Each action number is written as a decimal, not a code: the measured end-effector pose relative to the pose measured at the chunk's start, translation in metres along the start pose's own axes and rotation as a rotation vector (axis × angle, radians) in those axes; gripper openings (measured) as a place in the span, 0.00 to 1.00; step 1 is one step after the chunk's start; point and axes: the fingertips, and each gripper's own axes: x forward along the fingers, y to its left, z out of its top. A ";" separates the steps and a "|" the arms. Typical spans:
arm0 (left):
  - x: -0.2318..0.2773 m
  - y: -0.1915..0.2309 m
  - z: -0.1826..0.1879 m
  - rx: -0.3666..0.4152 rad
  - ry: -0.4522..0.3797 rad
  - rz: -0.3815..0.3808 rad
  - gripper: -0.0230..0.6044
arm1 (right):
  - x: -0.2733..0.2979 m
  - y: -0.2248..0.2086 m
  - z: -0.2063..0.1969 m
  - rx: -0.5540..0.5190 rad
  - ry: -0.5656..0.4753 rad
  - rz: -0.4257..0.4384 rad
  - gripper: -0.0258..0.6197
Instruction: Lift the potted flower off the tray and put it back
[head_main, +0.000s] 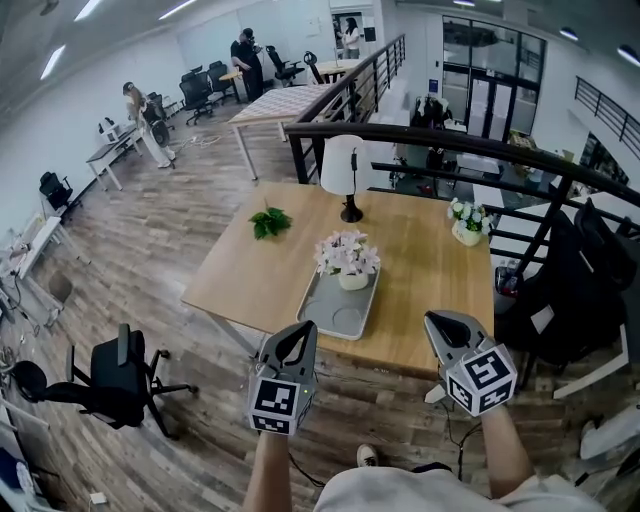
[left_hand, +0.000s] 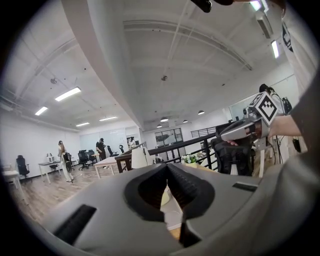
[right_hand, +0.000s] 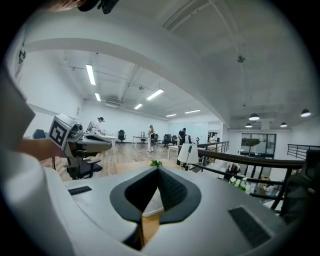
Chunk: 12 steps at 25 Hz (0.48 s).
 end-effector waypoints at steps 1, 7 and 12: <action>0.002 0.001 -0.001 0.000 0.001 -0.001 0.05 | 0.000 -0.002 -0.002 -0.007 0.007 -0.006 0.08; 0.013 -0.001 0.003 -0.015 -0.005 0.005 0.05 | 0.000 -0.011 -0.003 0.014 0.007 0.001 0.08; 0.022 -0.013 0.014 0.001 -0.006 0.005 0.05 | 0.001 -0.021 0.004 0.011 -0.011 0.026 0.08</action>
